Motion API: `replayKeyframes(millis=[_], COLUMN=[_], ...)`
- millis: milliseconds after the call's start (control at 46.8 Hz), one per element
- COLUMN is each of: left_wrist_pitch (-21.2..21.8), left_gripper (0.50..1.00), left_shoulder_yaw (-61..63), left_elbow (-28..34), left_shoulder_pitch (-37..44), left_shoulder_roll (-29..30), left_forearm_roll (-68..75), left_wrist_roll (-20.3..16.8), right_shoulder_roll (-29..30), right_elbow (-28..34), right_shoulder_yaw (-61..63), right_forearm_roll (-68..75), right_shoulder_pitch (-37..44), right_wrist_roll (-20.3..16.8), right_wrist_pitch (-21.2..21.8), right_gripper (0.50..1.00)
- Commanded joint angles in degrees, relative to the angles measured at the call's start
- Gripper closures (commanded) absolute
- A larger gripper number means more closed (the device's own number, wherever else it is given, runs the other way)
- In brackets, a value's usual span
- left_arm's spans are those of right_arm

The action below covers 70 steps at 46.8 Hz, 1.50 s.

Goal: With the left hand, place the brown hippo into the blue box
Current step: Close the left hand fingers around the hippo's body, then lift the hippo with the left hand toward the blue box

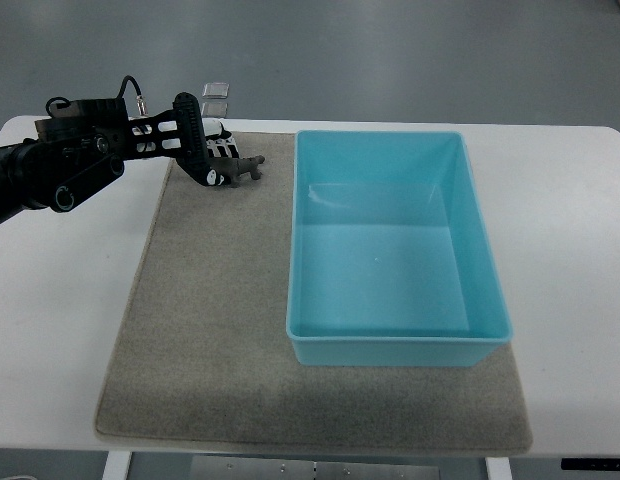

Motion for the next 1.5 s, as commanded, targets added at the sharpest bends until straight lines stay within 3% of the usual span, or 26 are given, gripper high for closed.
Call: replayKeyframes(millis=[0,449,663,812,983,1325,1475], left_wrist_pitch=[0.1,-0.8,-1.8,-4.2,-5.7,-9.6,-9.3], left_gripper=[1.000,1.000,1.000,1.000,1.000,1.000,1.000], left_shoulder_yaw=[-0.2,-2.2,-3.8,-3.9,-4.0,-4.0,-4.1], left_elbow=[0.1,-0.8,-9.0,-12.4,-20.7,-28.1,-32.0], left_shoulder_pitch=[0.0,-0.5,-3.7,-6.1,-9.1,-15.6,-15.7], left_shoulder_roll=[0.1,2.4,9.6,11.2,13.5,12.9,10.9], left_forearm_roll=[-0.1,-3.9,-3.9,-3.8,-3.3,-2.6,-0.6], left_wrist_roll=[0.0,-0.6,-0.9,-0.8,-0.9,-0.6,0.1], right_shoulder_roll=[0.0,0.0,0.0,0.0,0.0,0.0,0.0], right_elbow=[0.1,0.0,0.1,0.1,0.1,0.0,0.1], right_shoulder_yaw=[0.0,0.0,0.0,0.0,0.0,0.0,0.0], right_forearm_roll=[0.0,0.0,0.0,0.0,0.0,0.0,0.0], right_shoulder_pitch=[0.0,0.0,0.0,0.0,0.0,0.0,0.0], right_wrist_roll=[0.0,0.0,0.0,0.0,0.0,0.0,0.1], right_wrist_pitch=[0.0,0.0,0.0,0.0,0.0,0.0,0.0], right_gripper=[0.564,0.564,0.564,0.564,0.564,0.564,0.564])
